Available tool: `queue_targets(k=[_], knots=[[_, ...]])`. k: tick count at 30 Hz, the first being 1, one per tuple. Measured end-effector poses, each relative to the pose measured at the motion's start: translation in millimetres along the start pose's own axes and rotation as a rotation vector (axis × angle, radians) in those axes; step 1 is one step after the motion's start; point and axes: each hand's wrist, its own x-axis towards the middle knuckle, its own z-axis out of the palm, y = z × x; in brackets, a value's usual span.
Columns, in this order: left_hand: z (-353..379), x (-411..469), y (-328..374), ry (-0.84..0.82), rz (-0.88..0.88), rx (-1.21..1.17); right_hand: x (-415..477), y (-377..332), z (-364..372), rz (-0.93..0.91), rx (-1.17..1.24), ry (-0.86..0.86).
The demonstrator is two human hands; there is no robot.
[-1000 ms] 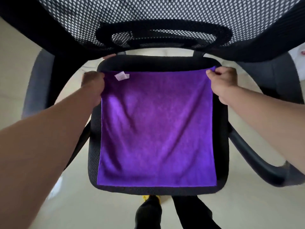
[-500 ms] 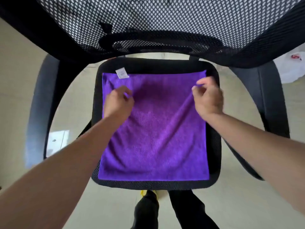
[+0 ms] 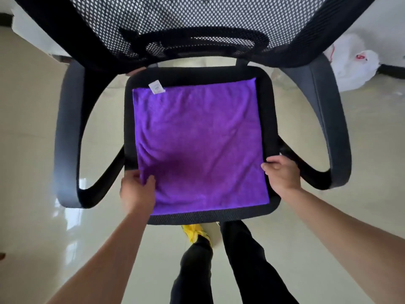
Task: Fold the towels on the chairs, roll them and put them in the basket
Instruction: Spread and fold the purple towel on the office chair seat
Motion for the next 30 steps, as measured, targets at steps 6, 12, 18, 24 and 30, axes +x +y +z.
queue_targets(k=[6,12,18,24,30], knots=[[-12,-50,-61,-0.147,-0.161,-0.076,-54,57,6,0.145,0.056,0.0],[-24,-44,-72,-0.22,-0.249,-0.231,-65,61,6,0.115,0.182,-0.038],[-30,-33,-80,-0.413,-0.242,-0.18,-65,56,-5,0.141,0.097,-0.205],[-41,-26,-93,-0.446,-0.349,-0.251,-62,67,-18,0.254,0.13,-0.219],[-32,-49,-96,-0.344,-0.521,-0.466,-71,86,-15,0.362,0.261,-0.212]])
